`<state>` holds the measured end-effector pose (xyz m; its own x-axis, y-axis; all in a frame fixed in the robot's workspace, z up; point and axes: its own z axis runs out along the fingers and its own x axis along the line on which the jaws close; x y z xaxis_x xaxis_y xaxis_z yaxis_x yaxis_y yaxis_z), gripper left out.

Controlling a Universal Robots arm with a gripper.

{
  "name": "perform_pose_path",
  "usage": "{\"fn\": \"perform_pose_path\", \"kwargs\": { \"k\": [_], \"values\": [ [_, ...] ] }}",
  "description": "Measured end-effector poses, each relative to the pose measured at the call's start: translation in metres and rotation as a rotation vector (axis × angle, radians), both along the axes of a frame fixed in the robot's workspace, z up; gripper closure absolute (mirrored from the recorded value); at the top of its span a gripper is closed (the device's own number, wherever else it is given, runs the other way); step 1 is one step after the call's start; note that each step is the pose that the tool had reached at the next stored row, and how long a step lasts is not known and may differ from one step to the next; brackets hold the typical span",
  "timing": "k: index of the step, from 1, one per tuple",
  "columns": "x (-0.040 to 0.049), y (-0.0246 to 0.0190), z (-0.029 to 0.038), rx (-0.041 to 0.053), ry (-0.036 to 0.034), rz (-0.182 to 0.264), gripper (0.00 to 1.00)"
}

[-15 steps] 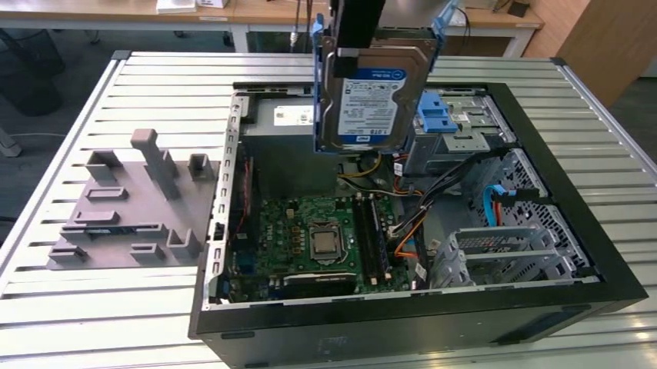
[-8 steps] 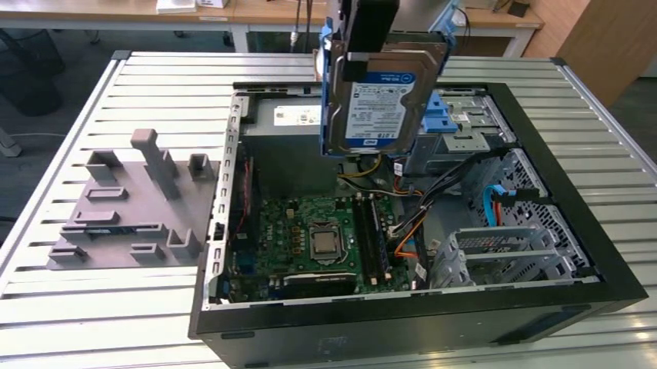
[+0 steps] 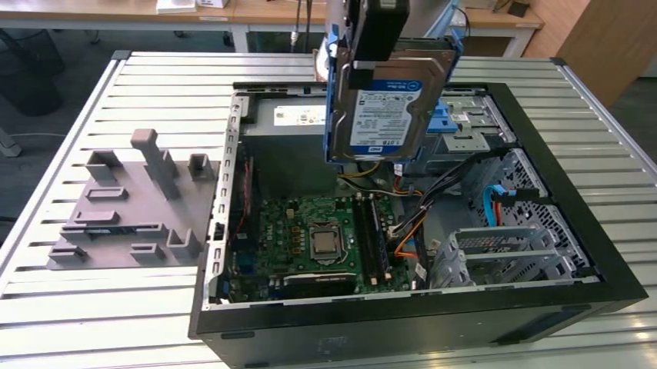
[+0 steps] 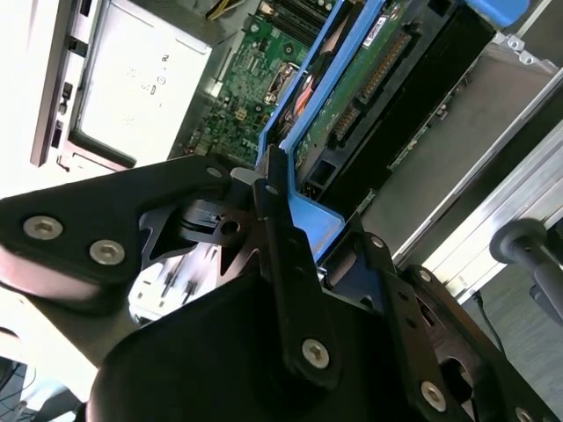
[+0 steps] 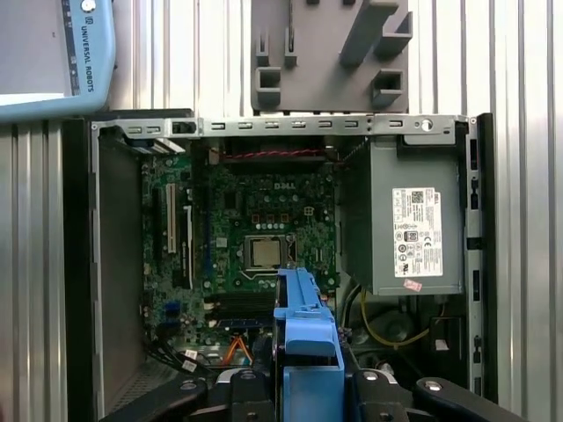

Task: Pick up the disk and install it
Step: 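Pick up the disk, then insert the disk into the insertion slot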

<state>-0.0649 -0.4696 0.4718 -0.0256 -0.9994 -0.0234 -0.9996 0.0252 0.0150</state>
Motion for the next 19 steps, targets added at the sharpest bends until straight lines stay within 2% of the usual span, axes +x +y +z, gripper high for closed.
{"fn": "perform_pose_path", "kwargs": {
  "k": [6, 15, 17, 18, 19],
  "values": [
    [0.0033, 0.0000, -0.0001, -0.0001, 0.0000, 0.000, 0.64],
    [0.0036, -0.0001, -0.0002, -0.0001, 0.0000, 0.000, 0.64],
    [0.0036, -0.0017, -0.0001, 0.0002, -0.0003, 0.000, 0.64],
    [0.0035, -0.0027, -0.0002, 0.0041, -0.0011, 0.000, 0.64],
    [0.0034, -0.0035, -0.0003, 0.0119, -0.0017, 0.000, 0.64]
  ]
}}
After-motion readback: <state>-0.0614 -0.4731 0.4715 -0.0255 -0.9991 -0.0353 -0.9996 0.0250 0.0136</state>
